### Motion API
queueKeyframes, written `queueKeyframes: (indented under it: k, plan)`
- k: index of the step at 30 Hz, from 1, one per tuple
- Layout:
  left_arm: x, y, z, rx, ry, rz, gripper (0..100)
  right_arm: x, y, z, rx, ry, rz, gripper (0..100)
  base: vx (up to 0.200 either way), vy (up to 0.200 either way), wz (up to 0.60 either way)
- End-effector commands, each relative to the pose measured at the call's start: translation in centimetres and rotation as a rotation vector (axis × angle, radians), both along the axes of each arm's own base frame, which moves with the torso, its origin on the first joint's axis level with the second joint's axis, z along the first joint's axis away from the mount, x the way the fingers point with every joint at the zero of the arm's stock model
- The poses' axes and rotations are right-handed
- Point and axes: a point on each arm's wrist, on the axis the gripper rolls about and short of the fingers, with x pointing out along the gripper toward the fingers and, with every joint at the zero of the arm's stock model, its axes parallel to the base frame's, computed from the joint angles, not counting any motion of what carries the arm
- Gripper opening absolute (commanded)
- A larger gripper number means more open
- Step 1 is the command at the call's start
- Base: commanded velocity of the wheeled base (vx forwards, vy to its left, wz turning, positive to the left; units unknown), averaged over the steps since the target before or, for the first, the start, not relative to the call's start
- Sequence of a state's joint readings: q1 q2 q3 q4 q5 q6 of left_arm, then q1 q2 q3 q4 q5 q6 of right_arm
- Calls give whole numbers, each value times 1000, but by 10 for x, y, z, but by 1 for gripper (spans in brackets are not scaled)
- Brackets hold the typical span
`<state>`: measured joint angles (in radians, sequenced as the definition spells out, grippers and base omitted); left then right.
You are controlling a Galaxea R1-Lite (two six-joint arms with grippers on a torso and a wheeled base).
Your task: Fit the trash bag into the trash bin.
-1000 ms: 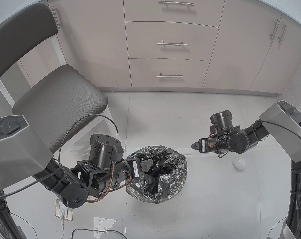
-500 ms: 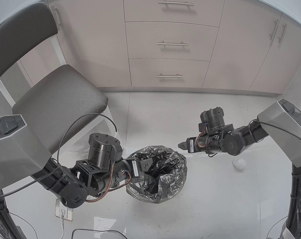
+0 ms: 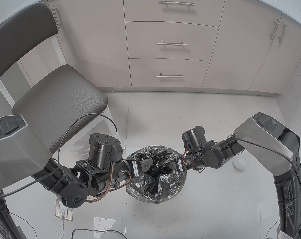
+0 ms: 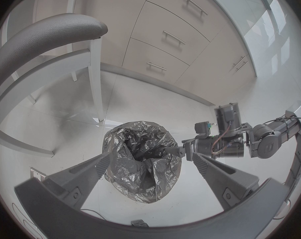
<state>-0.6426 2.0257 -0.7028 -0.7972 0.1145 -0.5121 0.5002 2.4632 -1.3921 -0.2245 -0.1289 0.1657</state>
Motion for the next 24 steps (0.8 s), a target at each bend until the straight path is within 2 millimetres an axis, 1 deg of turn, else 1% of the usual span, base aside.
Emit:
queueKeyframes:
  k: [1, 7, 15, 21, 24]
  plan:
    - [0, 0, -1, 2, 3, 0, 100, -2, 0, -18, -57, 37, -10, 100, 0, 0, 0]
    - [1, 0, -2, 3, 4, 0, 100, 0, -1, -28, -145, 17, -71, 100, 0, 0, 0]
    - [1, 0, -2, 3, 4, 0, 100, 0, 2, -30, -165, 17, -63, 100, 0, 0, 0]
    - [1, 0, -2, 3, 4, 0, 100, -2, 1, -31, -199, 69, -64, 100, 0, 0, 0]
    - [1, 0, -2, 3, 4, 0, 100, -1, 0, -31, -216, 67, -77, 100, 0, 0, 0]
